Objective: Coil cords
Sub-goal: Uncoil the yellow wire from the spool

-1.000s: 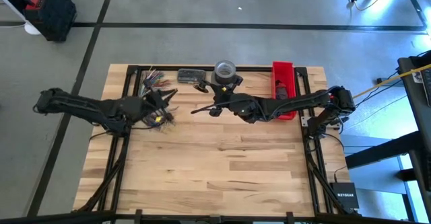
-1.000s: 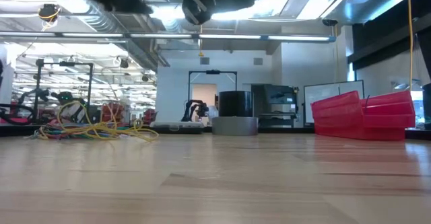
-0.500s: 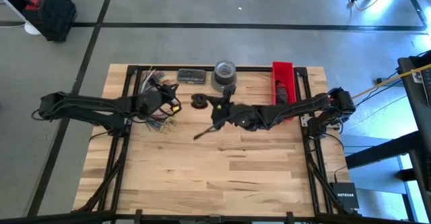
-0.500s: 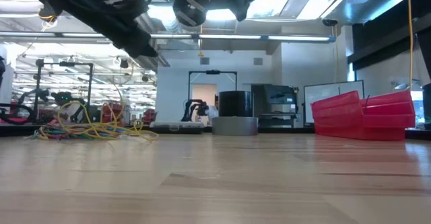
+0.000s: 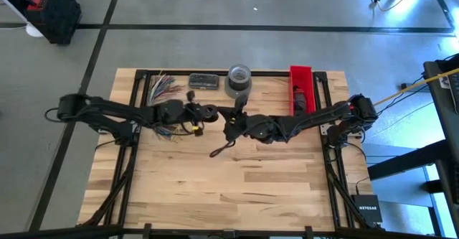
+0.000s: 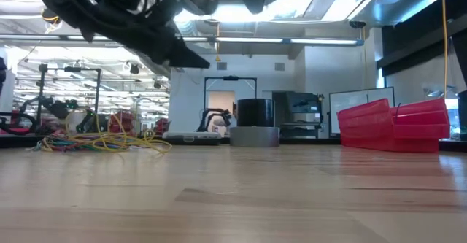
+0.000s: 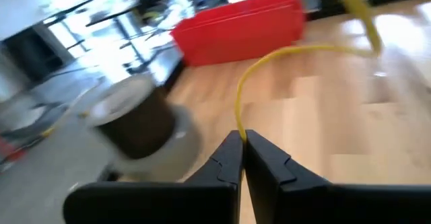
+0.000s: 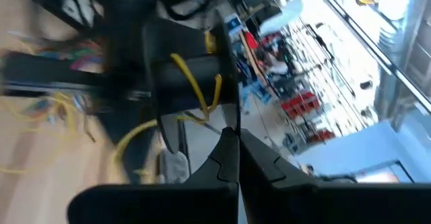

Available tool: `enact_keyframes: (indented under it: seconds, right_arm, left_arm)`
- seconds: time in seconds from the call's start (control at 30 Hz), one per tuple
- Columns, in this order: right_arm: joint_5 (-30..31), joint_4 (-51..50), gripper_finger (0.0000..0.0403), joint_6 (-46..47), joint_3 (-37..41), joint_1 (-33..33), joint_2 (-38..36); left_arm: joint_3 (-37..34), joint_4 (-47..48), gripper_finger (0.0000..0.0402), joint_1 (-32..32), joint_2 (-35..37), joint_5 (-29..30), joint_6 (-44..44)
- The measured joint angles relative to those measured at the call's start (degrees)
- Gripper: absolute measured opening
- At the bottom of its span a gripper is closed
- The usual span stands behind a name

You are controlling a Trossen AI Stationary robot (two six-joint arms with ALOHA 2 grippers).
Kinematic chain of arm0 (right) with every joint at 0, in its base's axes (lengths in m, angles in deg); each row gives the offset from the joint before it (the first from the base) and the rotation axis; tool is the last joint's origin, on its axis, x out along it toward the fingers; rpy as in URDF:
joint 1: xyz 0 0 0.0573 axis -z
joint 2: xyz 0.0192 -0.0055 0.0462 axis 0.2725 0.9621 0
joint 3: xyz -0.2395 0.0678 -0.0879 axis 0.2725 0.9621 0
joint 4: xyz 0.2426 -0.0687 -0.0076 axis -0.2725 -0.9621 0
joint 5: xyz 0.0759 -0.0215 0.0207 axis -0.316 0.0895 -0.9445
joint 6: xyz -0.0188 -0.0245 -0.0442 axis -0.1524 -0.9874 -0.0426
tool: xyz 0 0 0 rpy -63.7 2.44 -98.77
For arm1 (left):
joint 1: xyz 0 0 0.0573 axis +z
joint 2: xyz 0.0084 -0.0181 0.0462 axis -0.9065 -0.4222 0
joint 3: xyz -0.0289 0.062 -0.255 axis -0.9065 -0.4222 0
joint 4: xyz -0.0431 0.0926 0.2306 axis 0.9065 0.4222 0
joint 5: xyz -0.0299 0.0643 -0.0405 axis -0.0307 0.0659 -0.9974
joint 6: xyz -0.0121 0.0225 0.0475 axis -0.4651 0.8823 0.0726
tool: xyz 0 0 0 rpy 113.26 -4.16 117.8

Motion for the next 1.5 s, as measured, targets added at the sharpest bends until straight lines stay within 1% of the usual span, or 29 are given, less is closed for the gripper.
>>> enact_keyframes:
  seconds: [0.1, 0.17, 0.23, 0.33, 0.5, 0.57, 0.63, 0.8, 1.0, 1.07, 1.13, 1.2, 1.27, 1.3, 1.37, 1.43, 1.5]
  right_arm:
    - [1.7, 0.0, 0.0001, 0.1, 0.0, 0.6, 0.1]
    - [3.5, -0.3, 0.0001, 0.4, 0.0, 1.1, 0.1]
    - [5.6, -1.0, 0.0001, 1.1, 0.0, 1.5, 0.1]
    - [6.2, -3.5, 0.0001, 2.8, 0.0, 2.4, 0.1]
    - [6.7, -5.4, 0.0001, 4.2, 0.0, 3.4, 0.1]
    - [7.2, -6.6, 0.0001, 4.5, 0.0, 3.8, 0.1]
    - [7.3, -7.9, 0.0001, 5.4, 0.0, 3.8, 0.1]
    - [7.7, -9.0, 0.0001, 6.4, 0.0, 3.8, 0.1]
    - [7.7, -9.0, 0.0001, 6.7, 0.0, 4.1, 0.1]
    - [7.8, -9.1, 0.0001, 6.9, 0.0, 4.1, 0.1]
    - [7.8, -9.4, 0.0001, 7.0, 0.0, 4.1, 0.1]
    - [7.8, -9.4, 0.0001, 7.0, 0.0, 4.0, 0.1]
    - [7.8, -10.0, 0.0001, 7.3, 0.0, 4.0, 0.1]
    - [7.8, -10.8, 0.0001, 7.7, 0.0, 4.0, 0.1]
    - [7.6, -13.5, 0.0001, 9.1, 0.0, 4.0, 0.1]
    - [7.2, -18.3, 0.0001, 9.8, 0.1, 4.0, 0.2]
    - [7.3, -21.3, 0.0001, 10.3, 0.6, 4.0, 0.9]
  left_arm:
    - [0.0, -3.2, 0.0005, -0.2, -3.6, -4.7, 1.6]
    - [0.4, -3.3, 0.0005, -0.5, -4.5, -8.7, 2.2]
    - [1.7, -3.4, 0.0005, -1.2, -4.8, -12.1, 1.5]
    - [3.7, -3.7, 0.0005, -3.7, -4.0, -16.0, 0.5]
    - [5.3, -3.0, 0.0005, -8.8, -0.9, -16.7, 2.1]
    - [5.5, -2.2, 0.0005, -10.6, 1.4, -16.3, 2.5]
    - [5.6, -1.2, 0.0005, -12.2, 4.6, -14.9, 2.7]
    - [5.6, 5.2, 0.0005, -15.5, 13.7, -10.0, 2.6]
    - [5.6, 12.8, 0.0005, -18.1, 22.3, -8.0, 2.4]
    - [5.6, 16.5, 0.0005, -18.9, 25.0, -3.7, 2.4]
    - [5.6, 22.3, 0.0005, -19.1, 27.6, 4.0, 2.4]
    - [5.6, 30.3, 0.0005, -18.8, 29.6, 13.5, 1.8]
    - [5.6, 38.5, 0.0005, -17.9, 31.0, 20.5, -0.8]
    - [5.6, 42.1, 0.0005, -17.3, 31.3, 22.3, -2.7]
    - [5.4, 47.1, 0.0005, -16.1, 31.5, 22.7, -7.0]
    - [4.7, 47.4, 0.0006, -15.2, 31.3, 22.6, -9.6]
    - [3.9, 46.4, 0.0011, -14.0, 30.7, 22.6, -10.0]
